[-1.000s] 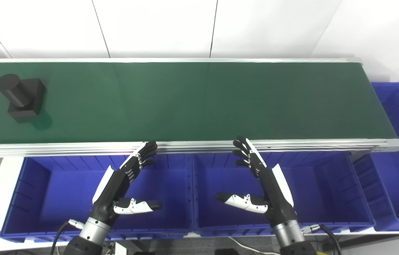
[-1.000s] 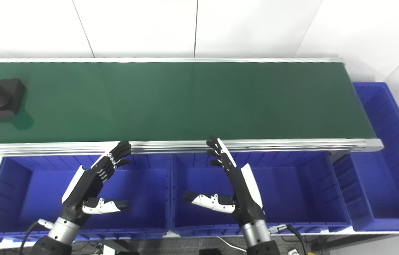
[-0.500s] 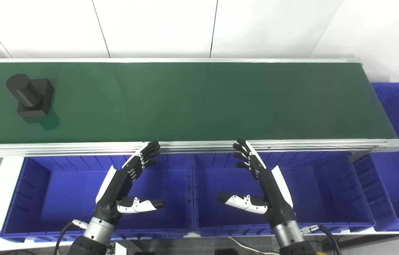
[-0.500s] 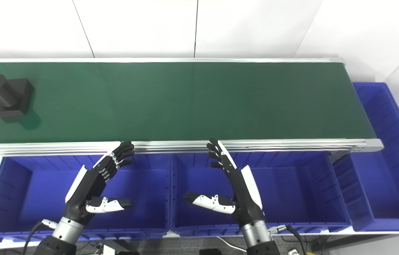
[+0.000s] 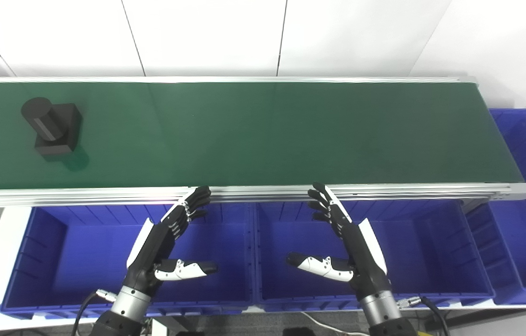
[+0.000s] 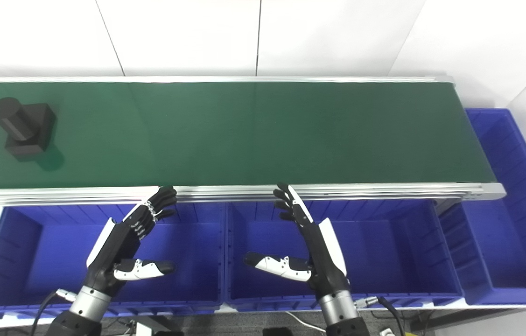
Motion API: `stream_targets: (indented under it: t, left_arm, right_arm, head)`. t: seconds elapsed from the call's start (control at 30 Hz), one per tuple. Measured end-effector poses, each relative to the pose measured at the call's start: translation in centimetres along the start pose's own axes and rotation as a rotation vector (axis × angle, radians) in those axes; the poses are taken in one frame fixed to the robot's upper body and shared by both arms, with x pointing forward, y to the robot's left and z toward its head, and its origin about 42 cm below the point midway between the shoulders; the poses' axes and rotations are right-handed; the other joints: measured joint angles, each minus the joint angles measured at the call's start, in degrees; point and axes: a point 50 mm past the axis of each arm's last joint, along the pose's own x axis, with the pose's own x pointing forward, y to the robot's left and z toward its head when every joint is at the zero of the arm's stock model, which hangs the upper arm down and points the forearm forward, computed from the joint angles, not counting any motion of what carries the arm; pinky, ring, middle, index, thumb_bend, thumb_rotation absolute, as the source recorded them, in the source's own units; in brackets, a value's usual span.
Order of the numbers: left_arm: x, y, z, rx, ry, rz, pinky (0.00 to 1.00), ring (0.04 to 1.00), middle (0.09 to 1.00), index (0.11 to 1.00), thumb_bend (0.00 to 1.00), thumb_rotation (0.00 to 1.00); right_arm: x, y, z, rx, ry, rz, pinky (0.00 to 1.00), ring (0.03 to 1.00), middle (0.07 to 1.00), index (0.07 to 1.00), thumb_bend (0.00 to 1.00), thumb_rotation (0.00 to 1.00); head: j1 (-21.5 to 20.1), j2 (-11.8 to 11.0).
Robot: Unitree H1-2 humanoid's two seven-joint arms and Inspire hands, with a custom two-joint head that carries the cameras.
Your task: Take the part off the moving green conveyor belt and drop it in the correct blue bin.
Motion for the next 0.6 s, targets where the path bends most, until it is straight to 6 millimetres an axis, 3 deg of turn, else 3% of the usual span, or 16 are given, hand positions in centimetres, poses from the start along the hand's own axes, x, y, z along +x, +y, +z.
stream_targets:
  t: [0.13,0.23,0.37,0.6]
  left_arm:
    - [0.1,-0.2,0.0,-0.003,-0.001,-0.002,0.83,0.888,0.903,0.886,0.91,0.40]
    - [0.2,-0.3,0.0,-0.001,-0.002,0.001,0.82,0.880,0.899,0.886,0.90,0.40]
    - [0.6,-0.8,-0.1,0.009,0.000,0.007,0.82,0.873,0.895,0.886,0.90,0.40]
    - [0.5,-2.3,-0.5,0.099,0.026,-0.012,0.81,0.877,0.895,0.885,0.92,0.42]
  right_arm:
    - [0.2,-0.1,0.3,0.008,-0.013,-0.005,0.81,0.843,0.886,0.938,0.80,0.44]
    - [0.9,-0.5,2.1,-0.006,-0.085,-0.022,0.79,0.839,0.873,0.933,0.81,0.47]
    - [3.9,-1.7,5.2,-0.035,-0.231,-0.039,0.79,0.834,0.863,0.934,0.81,0.46]
    - [8.3,-2.7,7.5,-0.086,-0.283,-0.012,0.77,0.831,0.855,0.925,0.83,0.45]
  head:
    - [0.87,-0.17]
    - [2.63,-1.05]
    - [4.04,-1.85]
    - [8.43,-3.95]
